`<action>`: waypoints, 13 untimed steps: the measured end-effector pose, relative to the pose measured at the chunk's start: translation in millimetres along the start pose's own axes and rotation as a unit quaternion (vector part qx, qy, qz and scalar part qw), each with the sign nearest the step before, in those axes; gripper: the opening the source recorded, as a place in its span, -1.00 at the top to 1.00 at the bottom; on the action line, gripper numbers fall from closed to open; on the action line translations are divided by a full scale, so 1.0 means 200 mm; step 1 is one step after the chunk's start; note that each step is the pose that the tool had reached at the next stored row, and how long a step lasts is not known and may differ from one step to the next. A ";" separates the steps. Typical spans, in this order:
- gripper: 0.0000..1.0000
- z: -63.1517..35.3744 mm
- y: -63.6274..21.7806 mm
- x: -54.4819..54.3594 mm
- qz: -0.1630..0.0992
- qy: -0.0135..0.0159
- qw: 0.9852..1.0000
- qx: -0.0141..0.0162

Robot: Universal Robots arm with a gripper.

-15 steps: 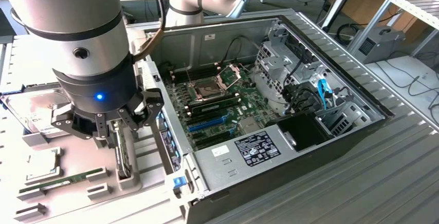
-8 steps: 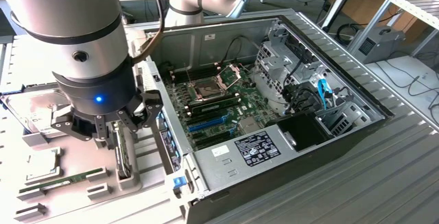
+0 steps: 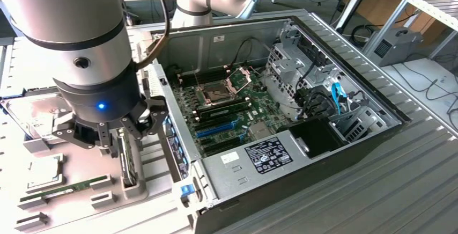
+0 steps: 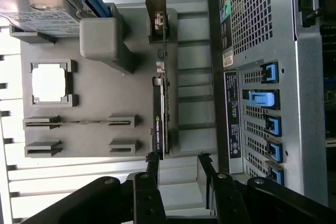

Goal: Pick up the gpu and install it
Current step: 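Pick up the gpu and move the gpu toward the slot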

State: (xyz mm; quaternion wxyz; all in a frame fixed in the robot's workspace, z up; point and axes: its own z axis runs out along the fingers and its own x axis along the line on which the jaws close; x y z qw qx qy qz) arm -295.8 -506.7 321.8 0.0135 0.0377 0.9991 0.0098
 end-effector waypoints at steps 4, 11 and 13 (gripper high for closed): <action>0.15 0.008 -0.001 0.01 0.000 0.000 1.000 0.000; 0.15 0.027 -0.002 0.02 0.000 0.000 1.000 0.000; 0.15 0.032 -0.002 0.02 0.000 0.000 1.000 0.000</action>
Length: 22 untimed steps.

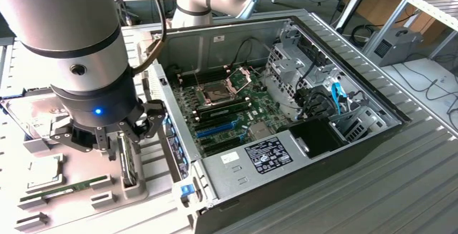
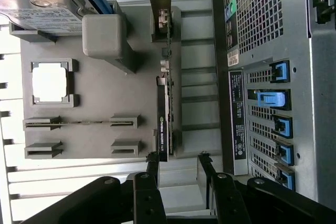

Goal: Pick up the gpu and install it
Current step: 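Pick up the gpu and move the gpu toward the slot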

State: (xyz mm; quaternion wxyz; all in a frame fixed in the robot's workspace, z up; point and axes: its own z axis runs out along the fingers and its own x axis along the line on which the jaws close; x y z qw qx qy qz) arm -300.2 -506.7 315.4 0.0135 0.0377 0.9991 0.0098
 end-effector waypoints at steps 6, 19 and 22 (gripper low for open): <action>0.15 0.013 -0.001 0.01 0.000 0.000 1.000 0.000; 0.15 0.038 -0.003 0.03 0.000 0.000 1.000 0.000; 0.15 0.044 -0.004 0.04 0.000 0.000 1.000 0.000</action>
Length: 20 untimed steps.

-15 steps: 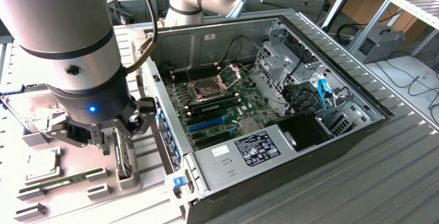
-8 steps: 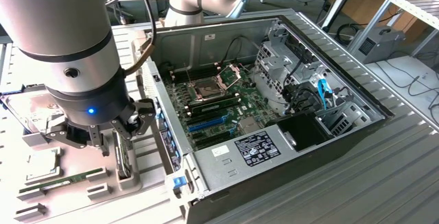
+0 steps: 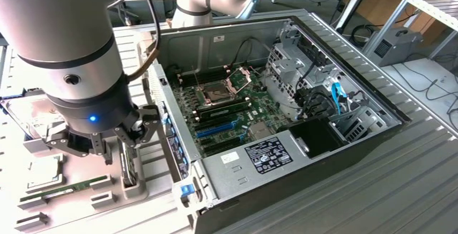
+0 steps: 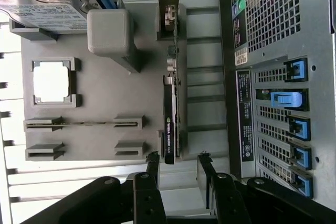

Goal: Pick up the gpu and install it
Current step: 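Pick up the gpu and move the gpu toward the slot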

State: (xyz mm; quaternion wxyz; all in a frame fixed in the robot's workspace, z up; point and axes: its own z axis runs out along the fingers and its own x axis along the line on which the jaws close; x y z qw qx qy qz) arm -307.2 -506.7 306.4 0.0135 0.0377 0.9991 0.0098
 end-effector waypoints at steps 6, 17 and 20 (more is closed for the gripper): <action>0.15 0.011 -0.001 0.01 0.000 0.000 1.000 0.000; 0.15 0.034 -0.003 0.03 0.000 0.000 1.000 0.000; 0.15 0.040 -0.003 0.03 0.000 0.000 1.000 0.000</action>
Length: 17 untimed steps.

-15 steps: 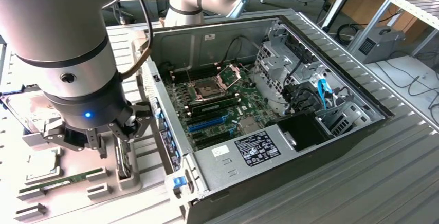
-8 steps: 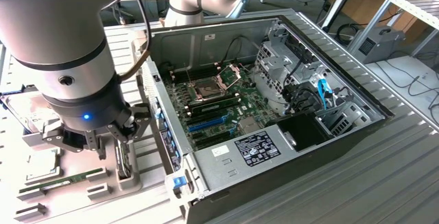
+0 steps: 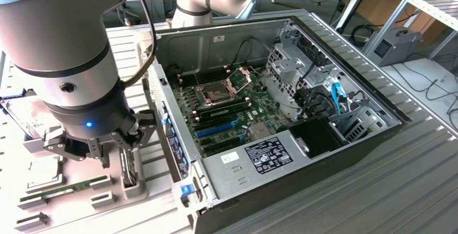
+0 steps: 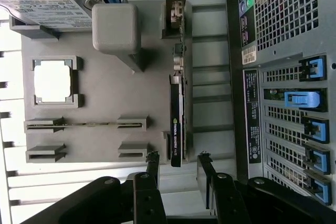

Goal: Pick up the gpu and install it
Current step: 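Pick up the gpu and move the gpu toward the slot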

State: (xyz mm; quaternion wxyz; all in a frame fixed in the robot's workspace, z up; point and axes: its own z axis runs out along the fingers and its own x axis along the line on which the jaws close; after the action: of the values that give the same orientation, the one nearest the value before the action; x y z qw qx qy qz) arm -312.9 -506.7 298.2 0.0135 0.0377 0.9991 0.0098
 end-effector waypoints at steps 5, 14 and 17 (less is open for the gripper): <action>0.15 0.009 -0.001 0.01 0.000 0.000 1.000 0.000; 0.15 0.028 -0.002 0.02 0.000 0.000 1.000 0.000; 0.15 0.034 -0.002 0.02 0.000 0.000 1.000 0.000</action>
State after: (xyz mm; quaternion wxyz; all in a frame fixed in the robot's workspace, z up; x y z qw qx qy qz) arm -316.9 -506.7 291.2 0.0135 0.0377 0.9991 0.0098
